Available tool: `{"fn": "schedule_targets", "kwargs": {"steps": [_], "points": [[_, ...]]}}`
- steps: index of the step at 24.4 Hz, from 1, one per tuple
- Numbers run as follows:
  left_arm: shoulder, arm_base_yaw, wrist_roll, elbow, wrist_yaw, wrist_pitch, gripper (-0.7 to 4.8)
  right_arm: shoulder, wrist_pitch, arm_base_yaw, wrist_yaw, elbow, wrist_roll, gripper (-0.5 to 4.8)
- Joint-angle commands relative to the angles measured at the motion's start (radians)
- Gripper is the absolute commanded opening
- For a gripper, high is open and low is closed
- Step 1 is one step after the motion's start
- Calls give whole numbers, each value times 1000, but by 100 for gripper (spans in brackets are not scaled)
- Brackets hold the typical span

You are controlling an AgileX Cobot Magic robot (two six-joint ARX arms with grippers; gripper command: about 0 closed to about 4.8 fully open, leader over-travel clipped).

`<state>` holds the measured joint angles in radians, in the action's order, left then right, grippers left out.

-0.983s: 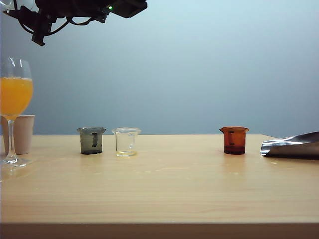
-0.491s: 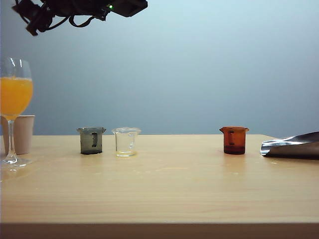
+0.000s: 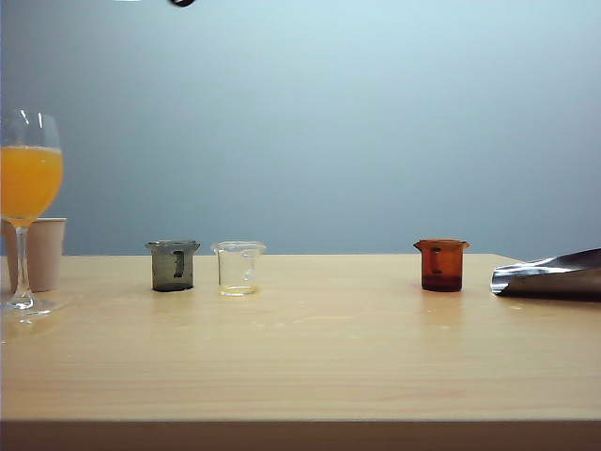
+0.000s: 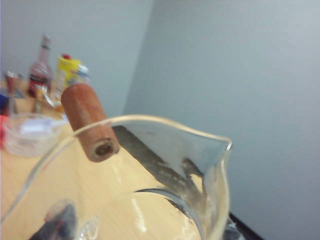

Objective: Pick up the third measuring cup from the left, pour the pineapple juice inside into the goblet, and finally put the measuring cup back in its original place.

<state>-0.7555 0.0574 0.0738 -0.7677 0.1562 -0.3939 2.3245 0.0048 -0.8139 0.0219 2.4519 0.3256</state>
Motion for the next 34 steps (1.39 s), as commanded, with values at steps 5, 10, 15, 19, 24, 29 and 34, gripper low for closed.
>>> {"fn": "schedule_targets", "kwargs": {"steps": [5,10,15,19,24,29,34], "points": [[2,0,0,-3,2,6,-3,-113,-253,37,44,2,-103,131],[2,0,0,-3,2,6,-3,-216,-525,58,22,2,-229,191],[2,0,0,-3,2,6,-3,-266,-642,78,27,2,-229,189],[2,0,0,-3,2,6,-3,-268,-644,102,16,-21,-258,189],[2,0,0,-3,2,7,-3,-269,-361,126,-24,-245,-326,216],[2,2,0,-3,2,6,-3,-279,-198,136,-13,-441,-382,260],[2,3,0,-3,2,6,-3,-359,82,139,87,-714,-402,271]]}}
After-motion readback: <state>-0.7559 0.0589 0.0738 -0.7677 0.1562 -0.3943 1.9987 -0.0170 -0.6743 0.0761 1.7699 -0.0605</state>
